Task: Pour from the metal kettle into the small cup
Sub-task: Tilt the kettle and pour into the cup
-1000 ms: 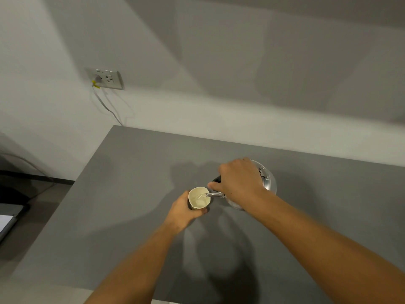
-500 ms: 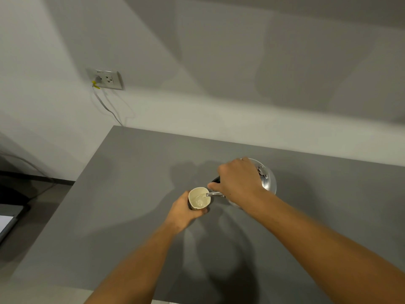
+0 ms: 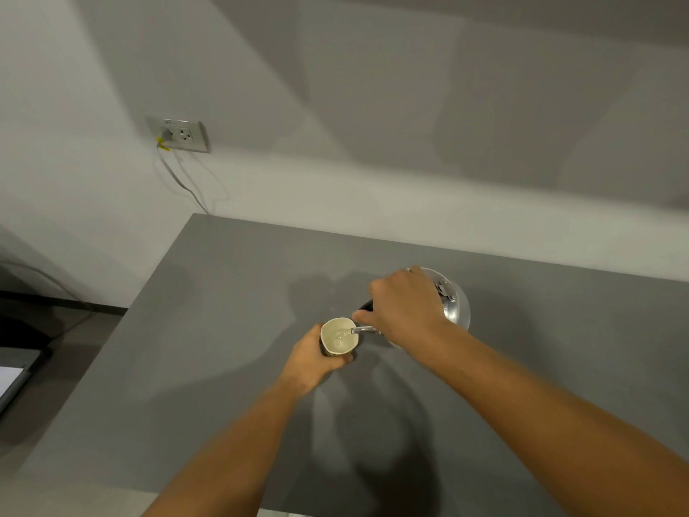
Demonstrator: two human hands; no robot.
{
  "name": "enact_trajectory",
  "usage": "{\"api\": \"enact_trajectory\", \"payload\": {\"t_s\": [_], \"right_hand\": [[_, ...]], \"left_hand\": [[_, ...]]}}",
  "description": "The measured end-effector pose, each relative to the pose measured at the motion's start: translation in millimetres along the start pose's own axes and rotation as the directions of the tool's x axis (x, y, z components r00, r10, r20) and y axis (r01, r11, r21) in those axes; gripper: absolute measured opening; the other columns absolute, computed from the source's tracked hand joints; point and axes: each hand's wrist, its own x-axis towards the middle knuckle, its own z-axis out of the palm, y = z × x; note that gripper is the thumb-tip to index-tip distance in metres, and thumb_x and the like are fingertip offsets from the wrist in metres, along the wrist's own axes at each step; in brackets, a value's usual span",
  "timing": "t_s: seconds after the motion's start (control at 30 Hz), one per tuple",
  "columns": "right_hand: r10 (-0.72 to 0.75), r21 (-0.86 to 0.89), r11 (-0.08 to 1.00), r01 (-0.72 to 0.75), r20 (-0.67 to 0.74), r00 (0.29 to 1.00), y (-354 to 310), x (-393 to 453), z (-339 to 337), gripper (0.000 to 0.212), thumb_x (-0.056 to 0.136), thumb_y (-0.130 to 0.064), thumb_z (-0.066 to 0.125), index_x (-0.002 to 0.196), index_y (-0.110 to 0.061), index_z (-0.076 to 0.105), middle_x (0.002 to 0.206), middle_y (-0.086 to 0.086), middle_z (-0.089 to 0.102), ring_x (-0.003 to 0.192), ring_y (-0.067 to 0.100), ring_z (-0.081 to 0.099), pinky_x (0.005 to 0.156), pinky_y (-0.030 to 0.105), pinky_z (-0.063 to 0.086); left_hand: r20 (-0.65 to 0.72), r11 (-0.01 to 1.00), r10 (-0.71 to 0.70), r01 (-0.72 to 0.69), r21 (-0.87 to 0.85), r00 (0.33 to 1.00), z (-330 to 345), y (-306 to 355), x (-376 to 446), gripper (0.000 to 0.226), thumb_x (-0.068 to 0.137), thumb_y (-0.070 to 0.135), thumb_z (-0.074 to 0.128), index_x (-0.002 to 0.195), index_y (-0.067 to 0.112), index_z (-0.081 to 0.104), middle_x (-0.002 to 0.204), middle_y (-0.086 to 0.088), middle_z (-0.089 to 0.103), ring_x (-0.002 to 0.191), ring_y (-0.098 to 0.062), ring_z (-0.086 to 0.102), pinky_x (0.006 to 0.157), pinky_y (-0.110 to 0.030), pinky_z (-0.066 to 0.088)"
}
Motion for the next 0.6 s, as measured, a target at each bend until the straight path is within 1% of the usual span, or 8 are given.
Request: {"api": "enact_trajectory", "payload": {"t_s": [0.07,0.17,0.27,0.33,0.5,0.6], "right_hand": [[-0.004,-0.002,1.000,0.004,0.002,1.000,-0.2,0.0,-0.4,0.048,0.083,-0.052,0.060,0.055,-0.020,0.037,0.051,-0.002,0.034,0.063,0.024,0.044,0.073,0.035,0.028],[-0.010,-0.007,1.000,0.010,0.001,1.000,-1.0,-0.5,-0.8,0.049,0.083,-0.052,0.060,0.054,-0.020,0.036,0.050,-0.002,0.033,0.062,0.025,0.043,0.073,0.035,0.028],[-0.006,-0.002,1.000,0.006,-0.003,1.000,-1.5,-0.1,-0.5,0.044,0.083,-0.052,0.061,0.059,-0.019,0.043,0.050,-0.002,0.032,0.063,0.025,0.044,0.072,0.035,0.027],[-0.003,0.002,1.000,0.003,-0.002,1.000,-1.6,0.6,0.1,0.043,0.083,-0.052,0.061,0.060,-0.020,0.045,0.050,-0.002,0.033,0.063,0.025,0.044,0.073,0.036,0.028],[-0.005,-0.009,1.000,0.005,-0.015,1.000,-0.7,0.6,2.9,0.046,0.082,-0.053,0.060,0.057,-0.020,0.042,0.049,-0.003,0.032,0.060,0.024,0.043,0.073,0.036,0.028],[-0.004,-0.004,1.000,0.004,-0.023,1.000,-0.3,0.4,3.5,0.043,0.083,-0.054,0.060,0.061,-0.019,0.047,0.049,-0.003,0.032,0.061,0.023,0.042,0.072,0.035,0.027]], "left_hand": [[-0.001,1.000,0.001,-0.001,0.001,1.000,0.0,-0.4,0.5,0.063,0.061,0.039,0.093,0.116,0.034,0.062,0.108,0.013,0.075,0.099,-0.002,0.070,0.088,-0.025,0.055],[-0.002,1.000,0.001,-0.001,0.001,1.000,0.1,0.0,0.5,0.065,0.060,0.040,0.093,0.117,0.034,0.062,0.108,0.014,0.075,0.099,-0.002,0.070,0.086,-0.024,0.054],[0.004,1.000,-0.002,0.002,-0.001,1.000,-0.3,1.0,0.1,0.064,0.061,0.038,0.093,0.118,0.035,0.062,0.107,0.016,0.074,0.096,0.004,0.069,0.078,-0.015,0.049],[0.007,1.000,-0.002,0.002,0.000,1.000,-0.1,1.1,-0.1,0.063,0.062,0.037,0.093,0.117,0.036,0.062,0.106,0.017,0.074,0.094,0.007,0.068,0.076,-0.011,0.046],[0.001,1.000,-0.001,0.001,0.002,1.000,0.0,0.4,0.3,0.064,0.060,0.041,0.093,0.116,0.037,0.062,0.106,0.017,0.075,0.095,0.005,0.069,0.079,-0.015,0.049],[-0.001,1.000,-0.004,0.004,0.003,1.000,-0.7,-0.6,1.3,0.064,0.059,0.042,0.093,0.114,0.039,0.062,0.106,0.017,0.075,0.095,0.004,0.069,0.080,-0.016,0.049]]}}
